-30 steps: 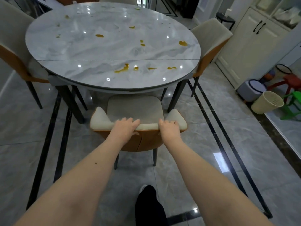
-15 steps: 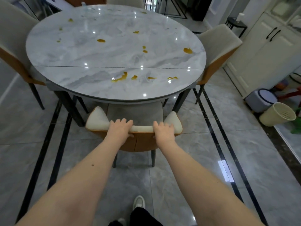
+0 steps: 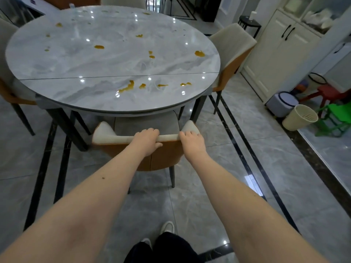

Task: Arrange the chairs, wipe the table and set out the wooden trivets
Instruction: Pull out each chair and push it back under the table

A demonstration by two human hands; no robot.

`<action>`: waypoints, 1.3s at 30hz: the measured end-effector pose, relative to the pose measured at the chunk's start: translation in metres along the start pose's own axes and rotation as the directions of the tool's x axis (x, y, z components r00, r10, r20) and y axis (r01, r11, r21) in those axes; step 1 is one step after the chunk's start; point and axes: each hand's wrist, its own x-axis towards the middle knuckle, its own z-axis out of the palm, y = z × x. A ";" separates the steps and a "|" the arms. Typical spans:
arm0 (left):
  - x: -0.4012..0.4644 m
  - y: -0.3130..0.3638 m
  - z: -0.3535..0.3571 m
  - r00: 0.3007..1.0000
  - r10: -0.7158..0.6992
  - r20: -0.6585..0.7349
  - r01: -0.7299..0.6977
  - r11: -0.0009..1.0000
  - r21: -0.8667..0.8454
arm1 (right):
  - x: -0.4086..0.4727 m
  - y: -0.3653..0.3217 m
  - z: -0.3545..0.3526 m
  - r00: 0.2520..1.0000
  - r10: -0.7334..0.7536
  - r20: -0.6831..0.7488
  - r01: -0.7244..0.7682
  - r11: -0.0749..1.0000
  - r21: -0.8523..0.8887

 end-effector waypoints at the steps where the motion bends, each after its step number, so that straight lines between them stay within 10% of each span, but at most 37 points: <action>1: 0.000 0.006 -0.003 1.000 0.014 0.009 -0.014 1.000 -0.001 | -0.005 0.003 -0.001 1.000 0.010 -0.008 -0.010 1.000 0.003; 16: 0.098 0.178 -0.013 0.955 0.249 0.160 -0.270 0.955 0.127 | -0.010 0.186 0.008 0.982 0.176 0.072 -0.187 0.965 0.182; 39: 0.375 0.424 -0.010 0.959 0.194 0.207 -0.194 0.981 -0.023 | 0.126 0.521 0.027 0.957 0.236 0.167 -0.275 0.923 0.271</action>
